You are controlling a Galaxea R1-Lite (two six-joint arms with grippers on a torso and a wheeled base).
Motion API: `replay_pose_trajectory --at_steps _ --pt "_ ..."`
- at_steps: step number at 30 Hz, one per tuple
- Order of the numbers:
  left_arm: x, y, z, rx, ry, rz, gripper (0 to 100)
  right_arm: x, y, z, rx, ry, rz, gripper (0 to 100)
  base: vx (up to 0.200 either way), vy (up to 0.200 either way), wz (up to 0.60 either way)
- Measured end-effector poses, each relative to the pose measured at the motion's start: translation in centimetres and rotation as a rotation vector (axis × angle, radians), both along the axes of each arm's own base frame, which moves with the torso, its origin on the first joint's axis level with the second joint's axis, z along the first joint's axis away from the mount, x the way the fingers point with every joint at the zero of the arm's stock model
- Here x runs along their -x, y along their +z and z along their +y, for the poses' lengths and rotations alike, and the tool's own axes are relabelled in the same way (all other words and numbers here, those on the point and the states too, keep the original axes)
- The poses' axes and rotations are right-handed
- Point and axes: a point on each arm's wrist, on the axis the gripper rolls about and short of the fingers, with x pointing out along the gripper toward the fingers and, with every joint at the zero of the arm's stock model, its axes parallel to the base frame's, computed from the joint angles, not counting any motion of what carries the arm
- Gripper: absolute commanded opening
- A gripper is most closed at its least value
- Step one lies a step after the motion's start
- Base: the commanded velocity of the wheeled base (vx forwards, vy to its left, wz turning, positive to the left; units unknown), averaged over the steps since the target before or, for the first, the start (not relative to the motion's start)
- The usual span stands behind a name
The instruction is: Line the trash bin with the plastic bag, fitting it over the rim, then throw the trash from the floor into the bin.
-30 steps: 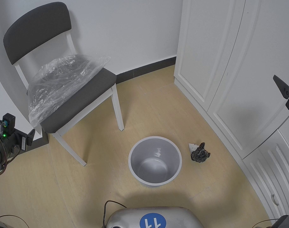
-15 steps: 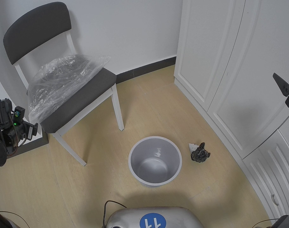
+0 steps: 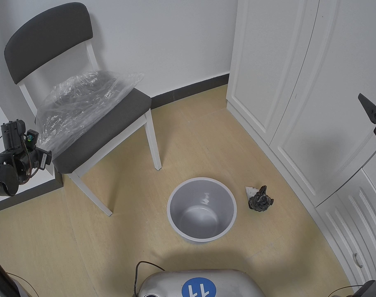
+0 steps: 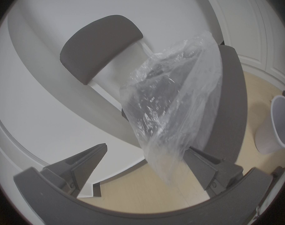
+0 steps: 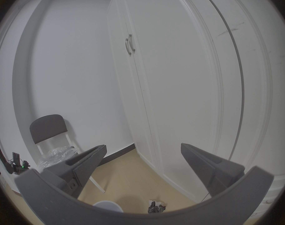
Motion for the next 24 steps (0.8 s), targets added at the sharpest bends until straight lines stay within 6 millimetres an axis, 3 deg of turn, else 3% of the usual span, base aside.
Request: replay_pose_trajectory --at_steps 11,24 --pt "-2.6 0.4 -0.4 -0.032 -0.025 -0.179 100 0.1 0.3 -0.3 -0.002 -0.017 -0.013 100 0.000 0.000 0.00" --pt "-3.3 -0.7 -1.8 -0.024 -0.077 -0.155 100 0.2 0.4 -0.4 -0.002 -0.020 -0.017 100 0.000 0.000 0.00"
